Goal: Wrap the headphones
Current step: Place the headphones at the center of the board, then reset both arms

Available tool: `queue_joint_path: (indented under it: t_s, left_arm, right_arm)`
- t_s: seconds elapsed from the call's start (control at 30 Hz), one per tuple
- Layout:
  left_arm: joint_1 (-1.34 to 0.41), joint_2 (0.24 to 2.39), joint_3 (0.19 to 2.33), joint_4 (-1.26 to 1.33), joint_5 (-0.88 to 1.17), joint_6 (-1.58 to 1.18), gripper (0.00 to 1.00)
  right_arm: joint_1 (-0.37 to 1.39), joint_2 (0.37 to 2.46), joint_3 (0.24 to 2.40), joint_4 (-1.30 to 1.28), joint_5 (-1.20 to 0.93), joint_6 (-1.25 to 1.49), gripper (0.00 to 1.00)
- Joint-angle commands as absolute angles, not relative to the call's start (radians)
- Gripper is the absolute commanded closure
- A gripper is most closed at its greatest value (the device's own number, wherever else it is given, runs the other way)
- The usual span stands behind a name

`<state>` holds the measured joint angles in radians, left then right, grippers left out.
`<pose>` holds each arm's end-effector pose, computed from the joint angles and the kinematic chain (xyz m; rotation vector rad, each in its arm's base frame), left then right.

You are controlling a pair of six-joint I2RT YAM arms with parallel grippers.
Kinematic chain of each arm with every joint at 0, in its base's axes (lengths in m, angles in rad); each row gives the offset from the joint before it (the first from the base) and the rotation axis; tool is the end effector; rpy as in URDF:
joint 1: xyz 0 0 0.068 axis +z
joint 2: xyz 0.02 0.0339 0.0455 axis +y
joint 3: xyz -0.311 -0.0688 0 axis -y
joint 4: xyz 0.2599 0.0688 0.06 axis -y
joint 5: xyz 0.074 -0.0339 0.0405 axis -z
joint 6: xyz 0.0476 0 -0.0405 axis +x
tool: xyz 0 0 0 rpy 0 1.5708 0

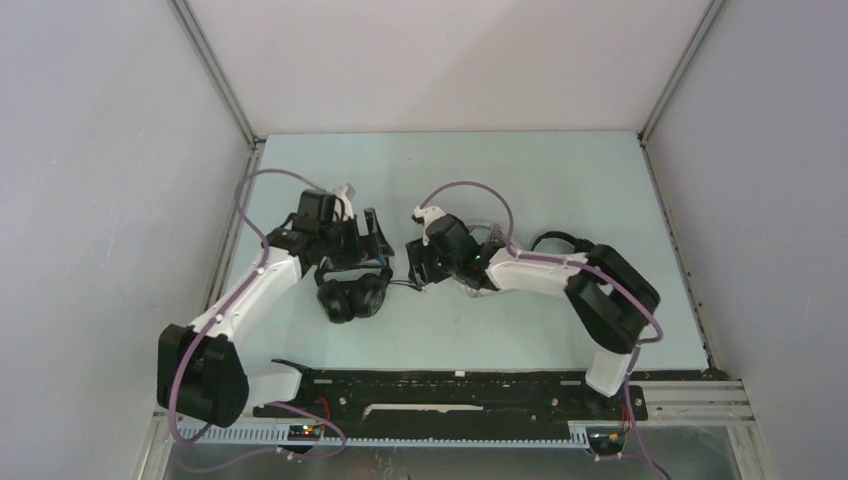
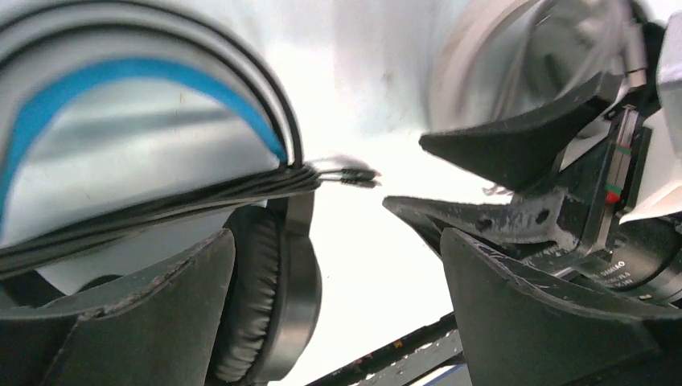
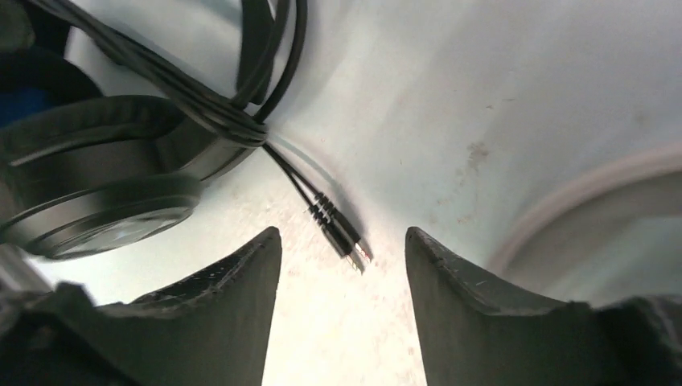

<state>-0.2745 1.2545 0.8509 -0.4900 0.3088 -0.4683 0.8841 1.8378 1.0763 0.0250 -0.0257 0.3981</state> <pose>0.2470 -0.0846 0.2692 -0.1069 2.5349 -0.6912 0.2664 0.3269 0.1959 -0.5921 2.3316 0.6623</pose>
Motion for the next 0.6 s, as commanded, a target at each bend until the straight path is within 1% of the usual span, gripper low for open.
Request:
queue_joint_path:
  t_s: [0.0, 0.07, 0.1, 0.2, 0.3, 0.47, 0.57]
  left_arm:
    - [-0.276, 1.166, 1.055, -0.586, 0.260, -0.381, 0.00]
    - [-0.276, 1.146, 1.123, -0.617, 0.259, -0.345, 0.00]
    - [-0.276, 1.136, 1.158, -0.629, 0.267, -0.325, 0.00]
    - [-0.276, 1.087, 1.246, -0.661, 0.289, -0.252, 0.00]
    - [-0.277, 0.995, 1.282, -0.648, 0.261, -0.220, 0.00]
    - [-0.278, 0.838, 1.254, -0.587, 0.286, -0.262, 0.00]
    - [-0.278, 0.755, 1.195, -0.563, 0.232, -0.271, 0.00]
  right_arm:
    - [0.865, 1.623, 1.086, -0.078, -0.021, 0.413, 0.31]
    - [0.859, 1.545, 1.086, -0.120, -0.024, 0.412, 0.03]
    - [0.856, 1.503, 1.086, -0.141, -0.022, 0.411, 0.01]
    - [0.854, 1.366, 1.086, -0.221, 0.014, 0.415, 0.00]
    - [0.856, 1.216, 1.086, -0.287, 0.077, 0.433, 0.00]
    - [0.857, 0.955, 1.085, -0.403, 0.255, 0.483, 0.00]
    - [0.856, 0.823, 1.088, -0.511, 0.347, 0.488, 0.00]
